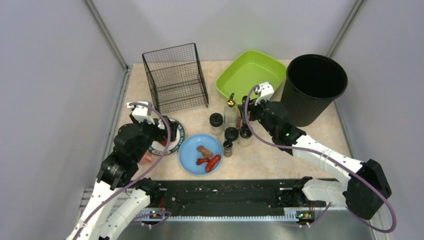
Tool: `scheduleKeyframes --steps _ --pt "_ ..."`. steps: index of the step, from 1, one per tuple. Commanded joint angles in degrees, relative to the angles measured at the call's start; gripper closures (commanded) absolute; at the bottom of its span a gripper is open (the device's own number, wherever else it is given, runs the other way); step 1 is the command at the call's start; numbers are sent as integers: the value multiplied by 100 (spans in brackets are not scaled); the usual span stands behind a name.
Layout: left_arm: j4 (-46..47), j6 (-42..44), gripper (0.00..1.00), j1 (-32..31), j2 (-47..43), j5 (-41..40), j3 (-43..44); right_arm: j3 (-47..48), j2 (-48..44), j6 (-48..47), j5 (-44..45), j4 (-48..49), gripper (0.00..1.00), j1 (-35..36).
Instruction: Clear the kitchen counter
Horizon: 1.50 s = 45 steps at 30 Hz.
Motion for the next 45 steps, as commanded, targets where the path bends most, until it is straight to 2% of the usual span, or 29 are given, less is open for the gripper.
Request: scheduleKeyframes --steps 1,17,19,23,25,37,45 --pt "199 59 3 14 -53 33 -26 -112 138 109 -63 733 36 59" --pt "207 77 3 14 -65 77 -39 -223 400 20 30 998 58 59" --pt "204 81 3 16 -65 69 -37 -236 399 -9 49 1027 66 60" --pt "209 79 3 19 -65 68 -35 -315 344 -82 157 1207 92 57" --pt "207 84 3 19 -48 68 -40 -333 307 -131 237 1229 100 61" --pt "243 92 3 24 -80 94 -55 -491 -348 -301 557 1353 100 64" --pt "262 102 3 23 -70 142 -65 -265 -965 -533 683 897 100 59"
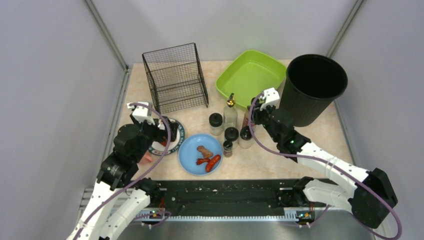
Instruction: Clear the kitchen counter
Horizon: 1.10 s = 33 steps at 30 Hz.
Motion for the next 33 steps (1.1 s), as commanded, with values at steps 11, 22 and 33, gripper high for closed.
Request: scheduleKeyframes --steps 11,22,33 --pt "418 141 1 19 -143 489 -79 634 -1367 -508 563 -420 100 35" --pt "844 213 1 24 -143 2267 -137 1973 -1851 -20 -28 -2630 100 40" --pt "1793 -415 1 19 -64 3856 -124 4060 -1167 307 -1006 -5005 100 35"
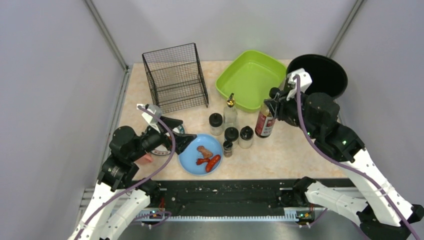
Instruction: Clear the kitchen counter
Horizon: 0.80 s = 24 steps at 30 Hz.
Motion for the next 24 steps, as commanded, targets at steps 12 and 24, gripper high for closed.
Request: scheduleKeyframes --steps 12,24 --pt "1891 -1101 1 5 405 1757 144 2172 1053 616 -2695 -832 100 152" --pt "2242 -1086 1 -7 895 2011 224 2987 2127 571 -2696 -545 100 1376"
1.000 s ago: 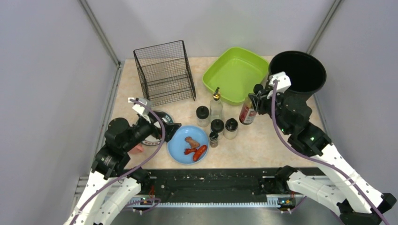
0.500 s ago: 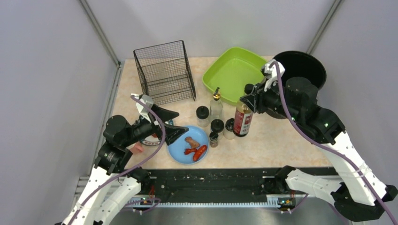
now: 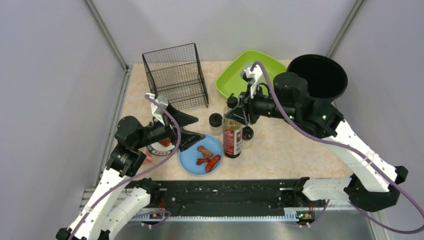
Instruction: Clear the kitchen counter
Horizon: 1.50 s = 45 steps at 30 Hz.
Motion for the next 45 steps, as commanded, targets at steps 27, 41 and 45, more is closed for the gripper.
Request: scheduleKeyframes --steps 27,41,45 --pt "1678 -375 1 -12 345 339 -85 970 1243 1251 -1967 2572 100 343" --pt "1813 -465 12 -4 634 466 -55 1162 1491 1240 -2053 2648 100 402" --pt "1829 -470 28 -7 676 521 -26 1080 1462 1192 -2028 2647 100 402"
